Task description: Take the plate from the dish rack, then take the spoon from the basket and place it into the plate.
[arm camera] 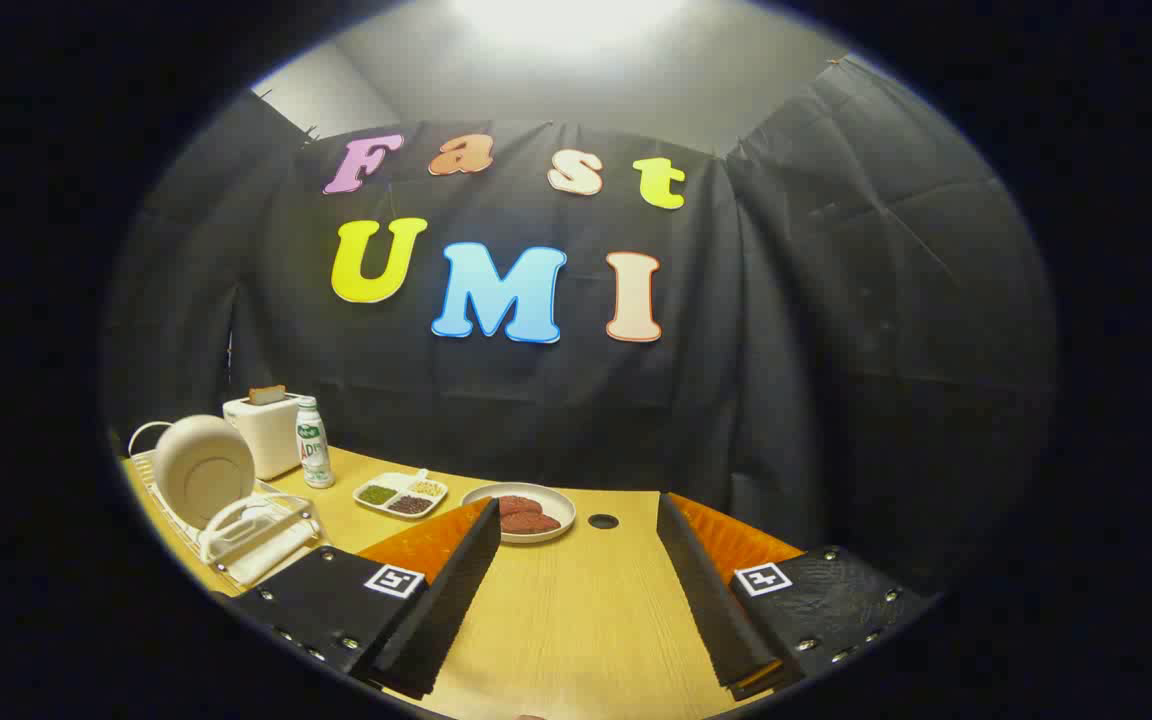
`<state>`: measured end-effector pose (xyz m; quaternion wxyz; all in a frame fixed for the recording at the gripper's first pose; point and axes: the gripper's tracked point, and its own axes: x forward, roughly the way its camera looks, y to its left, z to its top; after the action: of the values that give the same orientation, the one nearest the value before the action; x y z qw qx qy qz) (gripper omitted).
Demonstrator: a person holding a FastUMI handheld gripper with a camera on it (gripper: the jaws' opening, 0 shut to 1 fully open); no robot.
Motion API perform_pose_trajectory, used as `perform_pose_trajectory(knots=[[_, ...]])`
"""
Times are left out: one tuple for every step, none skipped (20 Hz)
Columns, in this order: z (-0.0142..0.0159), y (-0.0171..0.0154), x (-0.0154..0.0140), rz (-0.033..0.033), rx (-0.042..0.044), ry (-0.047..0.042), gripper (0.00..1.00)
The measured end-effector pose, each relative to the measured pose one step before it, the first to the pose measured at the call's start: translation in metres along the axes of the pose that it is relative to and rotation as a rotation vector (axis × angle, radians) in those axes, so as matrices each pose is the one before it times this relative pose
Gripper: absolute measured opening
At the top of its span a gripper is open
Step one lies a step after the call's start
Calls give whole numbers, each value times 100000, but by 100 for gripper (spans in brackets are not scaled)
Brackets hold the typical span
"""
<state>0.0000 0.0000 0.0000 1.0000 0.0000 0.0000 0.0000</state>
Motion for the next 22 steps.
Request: perform_pose_trajectory(knots=[[1240, 1497, -1487, 636, 1579, 243, 97], [915, 2046, -1258, 1398, 1596, 605, 97], [791, 2000, -933, 1212, 1348, 752, 97], [395, 1906, -710, 1109, 1101, 1093, 97], [458, 2153, -373, 1210, 794, 1149, 97], [360, 2470, -380, 2008, 677, 739, 96], [285, 2630, 77, 2431, 299, 1206, 95], [-71, 2290, 172, 1779, 9, 1648, 95], [45, 2222, 289, 1440, -112, 1366, 95], [77, 2245, 399, 2238, -95, 1042, 95], [-55, 2343, 586, 2650, 142, 1582, 95], [-358, 2041, 795, 2161, 83, 1425, 95], [-295, 1655, 868, 1189, 131, 1310, 95], [-604, 1427, 840, 1244, 653, 1805, 95], [-750, 1490, 979, 1287, 1035, 2150, 95], [-857, 1075, 1017, 532, 1080, 2240, 95], [-751, 887, 970, 190, 1018, 2180, 95], [-1009, 524, 1016, -831, 917, 2898, 89], [-994, 518, 950, -665, 682, 3238, 83], [-777, 567, 964, -562, 736, 2927, 76], [-684, 607, 855, -62, 1100, 2805, 76], [-696, 385, 801, -676, 1369, 2636, 76]])
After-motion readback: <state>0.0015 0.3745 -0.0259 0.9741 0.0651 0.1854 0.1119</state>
